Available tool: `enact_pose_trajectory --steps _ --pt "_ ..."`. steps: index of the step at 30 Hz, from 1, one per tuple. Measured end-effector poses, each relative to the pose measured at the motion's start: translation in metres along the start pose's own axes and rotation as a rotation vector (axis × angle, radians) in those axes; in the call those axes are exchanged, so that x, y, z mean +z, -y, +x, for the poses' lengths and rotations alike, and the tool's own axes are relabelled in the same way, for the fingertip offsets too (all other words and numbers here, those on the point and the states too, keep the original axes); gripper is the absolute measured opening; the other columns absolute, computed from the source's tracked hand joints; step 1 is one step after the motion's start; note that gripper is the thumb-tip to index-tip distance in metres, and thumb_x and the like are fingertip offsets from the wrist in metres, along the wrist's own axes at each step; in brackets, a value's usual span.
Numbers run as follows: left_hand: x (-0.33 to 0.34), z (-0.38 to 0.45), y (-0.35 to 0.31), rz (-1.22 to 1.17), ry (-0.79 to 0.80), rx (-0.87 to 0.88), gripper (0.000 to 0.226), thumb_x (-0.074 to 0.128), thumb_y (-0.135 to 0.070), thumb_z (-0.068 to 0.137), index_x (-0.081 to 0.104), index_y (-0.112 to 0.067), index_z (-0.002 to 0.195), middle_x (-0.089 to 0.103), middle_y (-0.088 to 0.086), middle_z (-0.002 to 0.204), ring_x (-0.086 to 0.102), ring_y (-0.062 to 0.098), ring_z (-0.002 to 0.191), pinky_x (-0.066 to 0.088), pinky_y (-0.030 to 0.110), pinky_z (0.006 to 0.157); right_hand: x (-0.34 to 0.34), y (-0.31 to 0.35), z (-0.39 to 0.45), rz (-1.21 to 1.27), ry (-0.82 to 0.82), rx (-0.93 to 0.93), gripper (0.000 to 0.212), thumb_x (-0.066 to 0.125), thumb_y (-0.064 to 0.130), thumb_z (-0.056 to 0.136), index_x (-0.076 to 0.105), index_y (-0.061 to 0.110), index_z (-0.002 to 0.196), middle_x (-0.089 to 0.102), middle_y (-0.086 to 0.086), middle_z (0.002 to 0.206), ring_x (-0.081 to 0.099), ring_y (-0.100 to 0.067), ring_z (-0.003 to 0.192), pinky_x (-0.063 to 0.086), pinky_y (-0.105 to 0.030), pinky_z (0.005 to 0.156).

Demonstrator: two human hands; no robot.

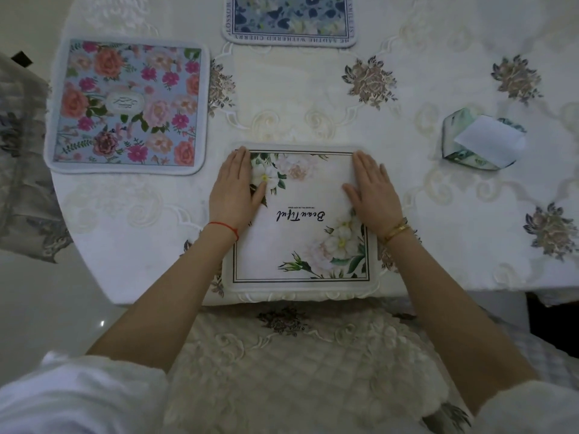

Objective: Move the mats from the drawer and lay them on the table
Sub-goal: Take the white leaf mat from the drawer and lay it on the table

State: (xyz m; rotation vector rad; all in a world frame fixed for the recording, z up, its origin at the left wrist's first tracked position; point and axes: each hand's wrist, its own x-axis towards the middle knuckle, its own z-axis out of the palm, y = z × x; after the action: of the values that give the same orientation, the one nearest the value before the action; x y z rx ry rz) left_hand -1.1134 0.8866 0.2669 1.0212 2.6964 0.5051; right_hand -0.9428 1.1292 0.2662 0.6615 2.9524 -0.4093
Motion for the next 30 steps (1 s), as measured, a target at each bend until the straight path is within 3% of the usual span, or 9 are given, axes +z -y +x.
enact_pose_trajectory --steps 4,7,10,15,19,25,27,30 --pt "-0.009 -0.023 0.002 -0.019 -0.011 -0.023 0.061 0.046 -0.029 0.098 0.026 0.002 0.147 0.025 0.018 0.155 0.018 0.031 0.146 0.015 0.037 0.121 -0.002 0.002 -0.016 0.031 -0.019 0.105 0.063 0.028 0.038 0.101 0.016 0.001 0.15 0.018 -0.016 0.158 0.012 -0.027 0.147 0.004 -0.038 0.121" --pt "-0.008 -0.044 -0.007 -0.024 0.059 0.129 0.061 0.045 -0.026 0.098 0.022 -0.002 0.149 0.021 0.015 0.158 0.012 0.027 0.148 0.012 0.037 0.121 0.0 0.028 -0.034 0.038 0.013 -0.053 0.062 0.031 0.035 0.102 0.012 0.002 0.151 0.011 -0.015 0.16 0.006 -0.026 0.148 0.005 -0.039 0.121" --pt "0.002 -0.058 -0.018 0.045 0.141 0.225 0.062 0.039 -0.032 0.1 0.016 -0.006 0.151 0.013 0.011 0.16 0.006 0.025 0.149 0.011 0.039 0.122 0.011 0.059 -0.047 -0.026 0.085 -0.19 0.065 0.021 0.043 0.101 0.009 0.004 0.152 0.009 -0.013 0.16 0.006 -0.024 0.148 0.009 -0.04 0.121" --pt "0.005 -0.072 -0.014 0.056 0.166 0.147 0.064 0.035 -0.037 0.101 0.008 -0.009 0.152 0.006 0.007 0.161 0.002 0.02 0.149 0.004 0.033 0.121 0.02 0.052 -0.066 -0.02 0.133 -0.138 0.069 0.018 0.049 0.099 0.007 0.006 0.152 0.005 -0.008 0.161 0.004 -0.02 0.148 0.009 -0.038 0.121" --pt "-0.003 -0.088 -0.002 0.065 0.156 0.094 0.065 0.035 -0.038 0.101 0.009 -0.008 0.152 0.007 0.007 0.161 0.002 0.019 0.149 0.007 0.034 0.122 0.012 0.019 -0.091 -0.031 0.123 -0.065 0.072 0.015 0.053 0.097 0.009 0.009 0.153 0.007 -0.007 0.161 0.006 -0.019 0.148 0.007 -0.036 0.121" --pt "-0.013 -0.128 0.004 0.067 0.113 0.009 0.061 0.044 -0.031 0.098 0.024 -0.003 0.149 0.022 0.014 0.158 0.016 0.028 0.147 0.014 0.041 0.12 0.006 0.009 -0.129 -0.036 0.041 0.026 0.064 0.038 0.037 0.102 0.017 0.002 0.15 0.016 -0.014 0.159 0.013 -0.026 0.147 0.003 -0.034 0.12" --pt "-0.011 -0.143 -0.005 0.082 0.093 0.088 0.062 0.051 -0.028 0.096 0.028 -0.002 0.147 0.028 0.016 0.155 0.021 0.031 0.145 0.012 0.04 0.12 0.006 0.021 -0.14 -0.007 0.054 -0.043 0.065 0.041 0.037 0.101 0.017 0.003 0.151 0.015 -0.013 0.159 0.012 -0.026 0.148 0.006 -0.036 0.12" --pt "0.001 -0.161 -0.021 0.093 0.152 0.188 0.067 0.051 -0.03 0.097 0.02 -0.005 0.15 0.02 0.014 0.158 0.015 0.028 0.147 0.011 0.039 0.12 0.016 0.05 -0.149 -0.029 0.125 -0.225 0.064 0.043 0.032 0.1 0.018 0.002 0.15 0.017 -0.014 0.158 0.015 -0.027 0.147 0.018 -0.043 0.12"
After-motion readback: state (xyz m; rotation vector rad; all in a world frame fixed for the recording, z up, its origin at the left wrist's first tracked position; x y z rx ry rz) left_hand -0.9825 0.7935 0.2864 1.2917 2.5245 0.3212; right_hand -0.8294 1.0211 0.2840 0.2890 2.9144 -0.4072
